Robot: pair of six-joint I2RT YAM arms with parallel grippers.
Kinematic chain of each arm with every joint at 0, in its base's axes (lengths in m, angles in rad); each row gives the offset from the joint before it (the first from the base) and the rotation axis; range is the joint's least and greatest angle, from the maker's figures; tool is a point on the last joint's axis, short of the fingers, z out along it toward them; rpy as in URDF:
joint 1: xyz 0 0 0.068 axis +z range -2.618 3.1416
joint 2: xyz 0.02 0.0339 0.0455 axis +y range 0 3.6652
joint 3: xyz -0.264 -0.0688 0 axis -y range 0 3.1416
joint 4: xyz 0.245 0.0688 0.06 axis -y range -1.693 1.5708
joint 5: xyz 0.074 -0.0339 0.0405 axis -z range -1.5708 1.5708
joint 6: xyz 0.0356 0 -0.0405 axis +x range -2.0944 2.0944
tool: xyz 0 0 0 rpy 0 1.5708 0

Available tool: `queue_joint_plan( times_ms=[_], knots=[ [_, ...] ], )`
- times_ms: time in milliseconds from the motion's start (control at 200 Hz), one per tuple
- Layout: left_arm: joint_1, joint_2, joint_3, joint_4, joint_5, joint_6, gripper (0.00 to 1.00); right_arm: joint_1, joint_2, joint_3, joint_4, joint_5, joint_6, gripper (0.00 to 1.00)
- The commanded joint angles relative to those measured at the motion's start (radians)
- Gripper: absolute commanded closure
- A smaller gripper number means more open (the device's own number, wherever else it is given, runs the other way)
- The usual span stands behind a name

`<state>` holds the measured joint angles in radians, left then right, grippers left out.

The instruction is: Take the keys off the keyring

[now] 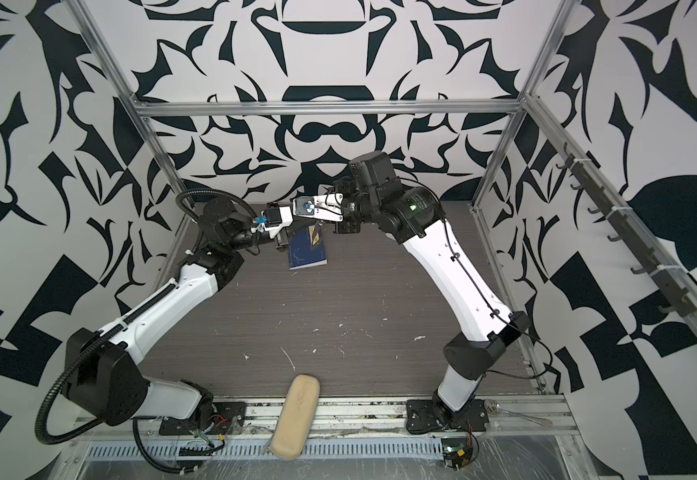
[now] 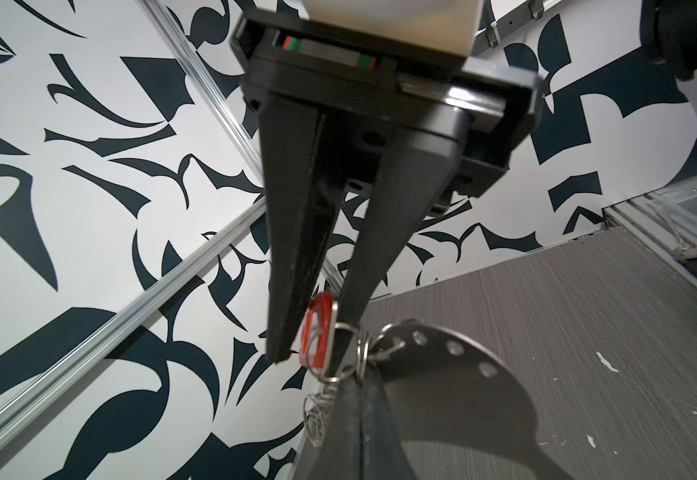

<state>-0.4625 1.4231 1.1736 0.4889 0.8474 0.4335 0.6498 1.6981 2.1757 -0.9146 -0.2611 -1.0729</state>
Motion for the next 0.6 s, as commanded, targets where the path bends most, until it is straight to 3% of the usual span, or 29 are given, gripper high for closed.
queue_joint_plan(
  times_ms=[0, 595],
  knots=[
    [-0.015, 0.006, 0.035, 0.024, 0.030, -0.017, 1.00, 0.000, -0.003, 0.027, 0.030, 0.025, 0.012, 0.76],
    [-0.015, 0.013, 0.028, 0.063, 0.012, -0.051, 1.00, 0.000, 0.043, 0.114, 0.129, 0.082, 0.087, 0.58]
  ],
)
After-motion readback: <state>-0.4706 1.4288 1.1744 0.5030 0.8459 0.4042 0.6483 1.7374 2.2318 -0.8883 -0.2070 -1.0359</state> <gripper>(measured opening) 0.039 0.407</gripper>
